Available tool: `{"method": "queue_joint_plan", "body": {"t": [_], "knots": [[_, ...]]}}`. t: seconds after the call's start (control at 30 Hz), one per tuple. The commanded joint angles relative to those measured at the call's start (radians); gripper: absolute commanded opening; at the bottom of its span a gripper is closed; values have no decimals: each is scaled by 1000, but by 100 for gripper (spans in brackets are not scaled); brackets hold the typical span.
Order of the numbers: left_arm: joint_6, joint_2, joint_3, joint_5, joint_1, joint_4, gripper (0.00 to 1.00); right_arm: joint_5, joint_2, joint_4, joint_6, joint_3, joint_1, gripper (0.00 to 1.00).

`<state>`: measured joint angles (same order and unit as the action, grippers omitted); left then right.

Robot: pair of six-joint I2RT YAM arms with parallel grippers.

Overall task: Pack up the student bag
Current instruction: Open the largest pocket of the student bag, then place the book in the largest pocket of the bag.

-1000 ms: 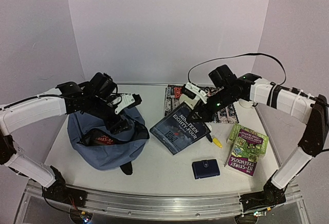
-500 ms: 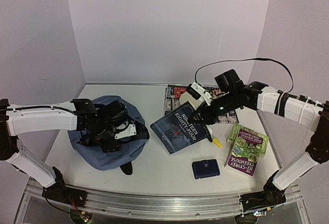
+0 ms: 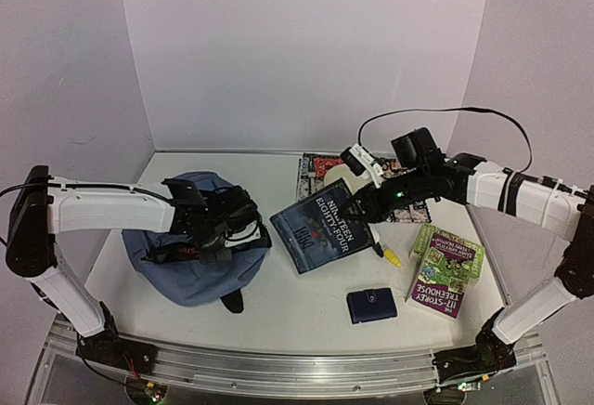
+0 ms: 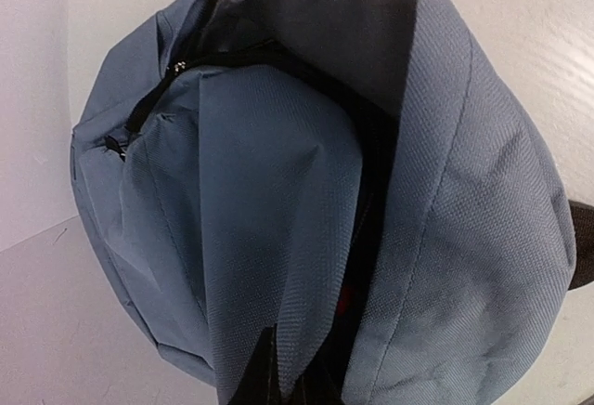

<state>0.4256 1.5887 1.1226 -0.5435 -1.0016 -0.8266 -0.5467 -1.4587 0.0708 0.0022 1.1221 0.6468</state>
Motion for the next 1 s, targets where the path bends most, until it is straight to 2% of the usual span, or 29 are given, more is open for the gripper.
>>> {"method": "queue_joint_plan", "body": {"t": [0.0,0.23,0.43,0.67,0.83,0.97], "knots": [[-126,35,155,-36,6,64,0,-29,117,-221,231,-32,7,0],[-347,101,383,-17,46,61,0,32,198,-514,649,-196,27,0],[-490,116,499,85,77,51,0,65,156,-608,845,-236,69,0],[-572,101,521,213,83,42,0,140,43,-850,1108,-297,91,0],[-649,98,535,287,89,41,0,204,-83,-984,1238,-246,127,0],[-704,103,551,312,91,40,0,284,-167,-1010,1307,-178,171,0]]}}
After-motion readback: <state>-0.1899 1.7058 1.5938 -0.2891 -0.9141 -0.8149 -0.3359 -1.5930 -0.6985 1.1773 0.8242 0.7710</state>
